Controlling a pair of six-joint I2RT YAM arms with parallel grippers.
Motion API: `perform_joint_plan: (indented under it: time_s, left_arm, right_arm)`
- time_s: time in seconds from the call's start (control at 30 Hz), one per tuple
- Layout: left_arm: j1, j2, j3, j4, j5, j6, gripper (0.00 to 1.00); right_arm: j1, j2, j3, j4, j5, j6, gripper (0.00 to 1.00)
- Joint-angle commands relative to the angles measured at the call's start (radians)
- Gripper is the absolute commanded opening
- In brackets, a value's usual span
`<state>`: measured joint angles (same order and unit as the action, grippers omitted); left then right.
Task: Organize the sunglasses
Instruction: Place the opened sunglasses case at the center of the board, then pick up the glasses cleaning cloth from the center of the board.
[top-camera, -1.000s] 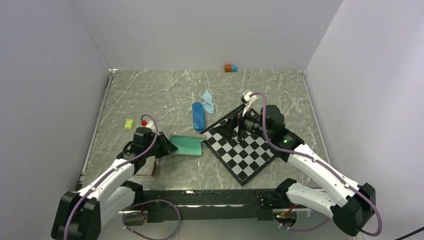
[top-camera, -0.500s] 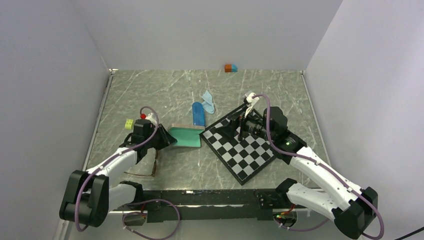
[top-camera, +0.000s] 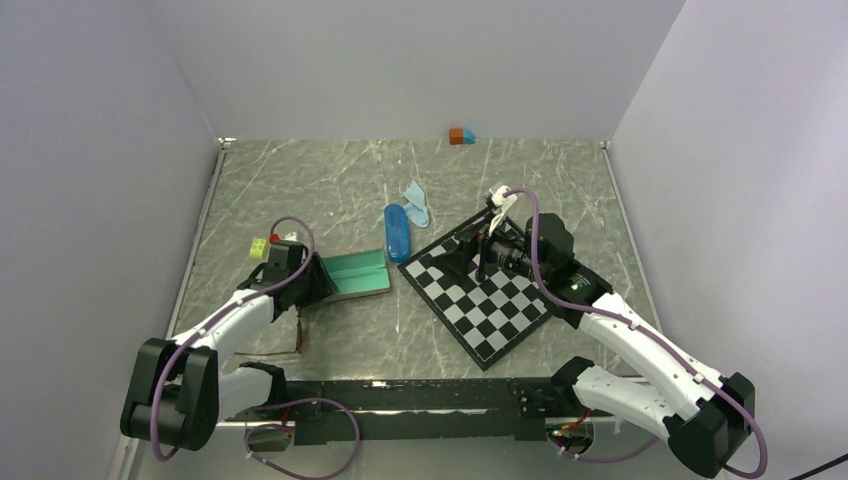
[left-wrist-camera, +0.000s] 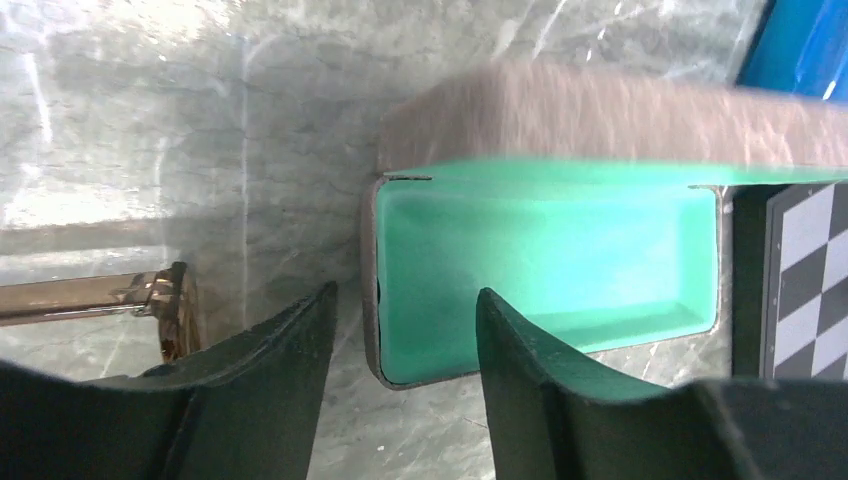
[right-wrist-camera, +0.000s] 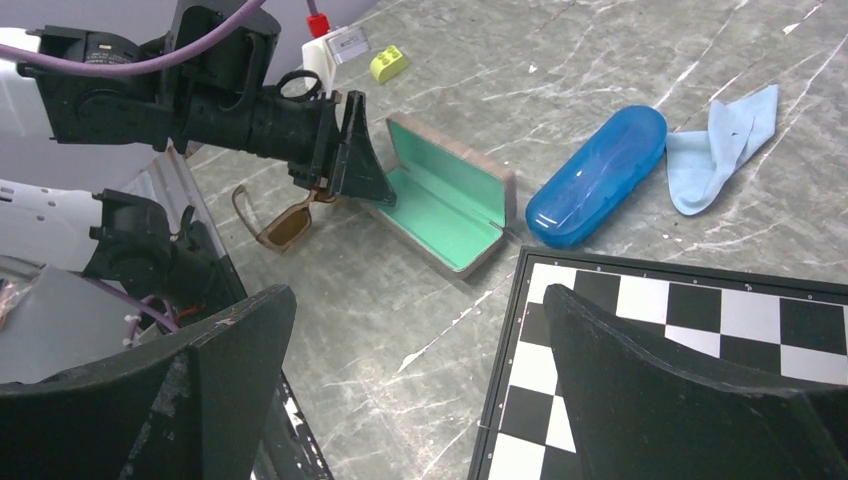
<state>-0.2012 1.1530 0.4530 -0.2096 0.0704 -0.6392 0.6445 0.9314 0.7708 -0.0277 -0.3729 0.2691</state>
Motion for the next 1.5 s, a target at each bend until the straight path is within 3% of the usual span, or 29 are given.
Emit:
perform_joint_plan:
  time_s: [0.0, 0.37, 0.53, 0.7, 0.97, 1.17, 1.37, 1.47]
  left_arm:
    - [0.003, -0.015, 0.031, -0.086, -0.108, 0.011, 0.61]
    - [-0.023, -0.065, 0.042, -0.128, -0.149, -0.001, 0.64]
    - [-0.174, -0.037, 0.066, -0.212, -0.315, -0.078, 0.6]
    - [-0.297, 0.052, 0.167, -0.402, -0.511, -0.211, 0.6]
    - [-0.4, 0.065, 0.242, -0.457, -0.561, -0.266, 0.62]
    - [-0.433, -0.074, 0.306, -0.537, -0.578, -0.241, 0.7]
    - [-0.435, -0.349, 0.27, -0.423, -0.404, -0.104, 0.98]
    - [-0.434, -0.49, 0.256, -0.337, -0.322, -0.036, 0.99]
  right_arm:
    - [-0.002, -0.007, -0.004, 0.056, -0.009, -0.002, 1.0]
    - [-0.002, 0.0, 0.002, 0.044, 0.018, 0.002, 1.0]
    - [-0.003, -0.004, 0.003, 0.039, 0.037, -0.002, 1.0]
    - [-0.003, -0.004, -0.008, 0.044, 0.03, 0.006, 1.0]
    - [-0.003, -0.007, -0.014, 0.061, 0.032, 0.01, 1.0]
    - [-0.005, 0.023, 0.0, 0.08, 0.12, 0.046, 1.0]
    - [-0.006, 0.174, 0.029, 0.138, 0.329, 0.086, 1.0]
    - [-0.007, 0.333, 0.143, 0.087, 0.48, 0.076, 1.0]
